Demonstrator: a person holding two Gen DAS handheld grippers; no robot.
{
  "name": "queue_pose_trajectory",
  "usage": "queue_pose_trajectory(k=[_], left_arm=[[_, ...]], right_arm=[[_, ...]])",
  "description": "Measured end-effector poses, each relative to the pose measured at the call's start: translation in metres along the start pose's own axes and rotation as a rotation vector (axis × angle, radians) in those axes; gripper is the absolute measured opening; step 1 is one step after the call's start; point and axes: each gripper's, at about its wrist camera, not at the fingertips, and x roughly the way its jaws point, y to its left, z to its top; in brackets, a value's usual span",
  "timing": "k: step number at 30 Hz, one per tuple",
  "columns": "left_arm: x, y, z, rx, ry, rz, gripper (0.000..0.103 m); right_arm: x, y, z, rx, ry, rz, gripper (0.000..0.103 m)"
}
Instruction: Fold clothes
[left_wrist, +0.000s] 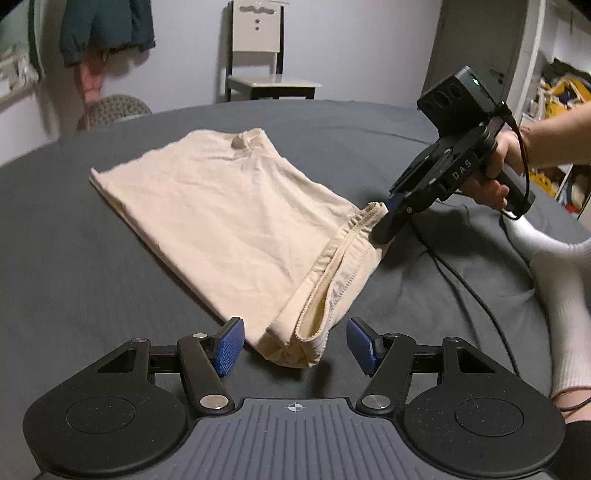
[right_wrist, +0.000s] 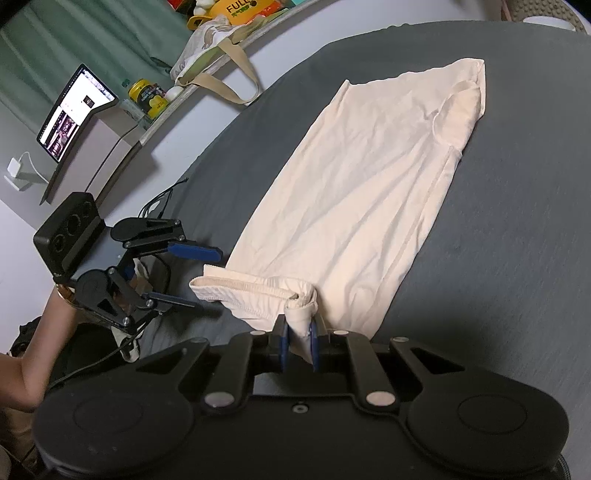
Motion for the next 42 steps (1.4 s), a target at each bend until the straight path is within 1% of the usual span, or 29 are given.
queue_pose_trajectory(k=[1, 2, 3, 4, 6, 8, 10, 11, 12, 13, 15, 16, 17, 18, 19, 23, 27, 29, 32, 35, 37, 38, 40, 41, 42], left_arm=[[0.001, 0.001, 0.0, -0.013, 0.007, -0.007, 0.05], [0.003, 0.002, -0.001, -0.026, 0.019, -0.01, 0.045], [0.005, 0.003, -0.002, -0.034, 0.032, -0.006, 0.041], [0.006, 0.004, -0.003, -0.037, 0.041, 0.0, 0.039], [0.008, 0.004, -0.004, -0.045, 0.052, 0.01, 0.032], [0.007, 0.005, -0.003, -0.055, 0.044, 0.016, 0.026], [0.007, 0.005, -0.002, -0.063, 0.04, 0.019, 0.023], [0.007, 0.005, -0.002, -0.06, 0.037, 0.021, 0.018], [0.007, 0.004, -0.001, -0.055, 0.033, 0.022, 0.016], [0.006, 0.004, -0.001, -0.053, 0.027, 0.019, 0.016], [0.004, 0.005, 0.0, -0.065, 0.014, 0.016, 0.011], [0.003, 0.006, 0.001, -0.077, 0.007, 0.017, 0.011], [0.003, 0.008, 0.002, -0.088, 0.002, 0.019, 0.011], [0.003, 0.008, 0.002, -0.092, -0.002, 0.024, 0.01], [0.002, 0.008, 0.003, -0.093, -0.009, 0.03, 0.01], [0.0, 0.008, 0.007, -0.097, -0.048, 0.064, 0.01], [-0.003, 0.011, 0.014, -0.104, -0.125, 0.129, 0.01], [-0.003, 0.014, 0.021, -0.1, -0.167, 0.167, 0.01], [0.003, 0.02, 0.032, -0.096, -0.22, 0.227, 0.01], [0.014, 0.026, 0.043, -0.106, -0.258, 0.296, 0.01], [0.023, 0.027, 0.048, -0.066, -0.271, 0.343, 0.01], [0.029, 0.027, 0.05, -0.025, -0.269, 0.37, 0.01], [0.043, 0.028, 0.058, 0.078, -0.231, 0.419, 0.01], [0.049, 0.03, 0.061, 0.108, -0.215, 0.434, 0.01], [0.053, 0.033, 0.064, 0.102, -0.209, 0.437, 0.01]], right_arm=[[0.0, 0.0, 0.0, 0.002, 0.001, 0.001, 0.012], [0.001, -0.001, 0.0, 0.003, 0.002, 0.001, 0.013], [0.001, -0.001, 0.0, 0.004, 0.002, -0.001, 0.014], [0.001, -0.001, 0.0, 0.005, 0.003, 0.002, 0.015], [0.001, 0.0, 0.0, 0.003, 0.003, 0.001, 0.015], [0.001, 0.001, 0.0, -0.001, 0.001, -0.003, 0.018], [0.001, 0.002, 0.0, 0.001, -0.007, -0.008, 0.026], [0.0, 0.002, 0.0, 0.006, -0.014, -0.01, 0.028], [0.0, 0.002, 0.0, 0.01, -0.021, -0.009, 0.032], [0.0, 0.002, 0.0, 0.011, -0.027, -0.011, 0.032], [0.001, 0.003, 0.001, 0.008, -0.038, -0.02, 0.031], [0.001, 0.004, 0.001, 0.002, -0.042, -0.026, 0.03], [0.002, 0.004, 0.001, -0.004, -0.046, -0.032, 0.026], [0.001, 0.005, 0.0, -0.012, -0.051, -0.034, 0.014], [0.0, 0.006, 0.0, -0.021, -0.056, -0.036, 0.012], [-0.008, 0.011, 0.002, -0.043, -0.093, -0.035, 0.011], [-0.02, 0.022, 0.013, -0.078, -0.169, -0.056, 0.011], [-0.022, 0.028, 0.022, -0.11, -0.205, -0.094, 0.011], [-0.018, 0.034, 0.037, -0.168, -0.238, -0.186, 0.011], [-0.01, 0.029, 0.052, -0.177, -0.264, -0.262, 0.011], [-0.004, 0.02, 0.062, -0.162, -0.277, -0.297, 0.011], [0.0, 0.017, 0.066, -0.157, -0.276, -0.32, 0.011], [0.008, 0.009, 0.074, -0.148, -0.27, -0.345, 0.011], [0.013, 0.007, 0.077, -0.147, -0.267, -0.359, 0.011], [0.017, 0.004, 0.08, -0.142, -0.259, -0.368, 0.011]])
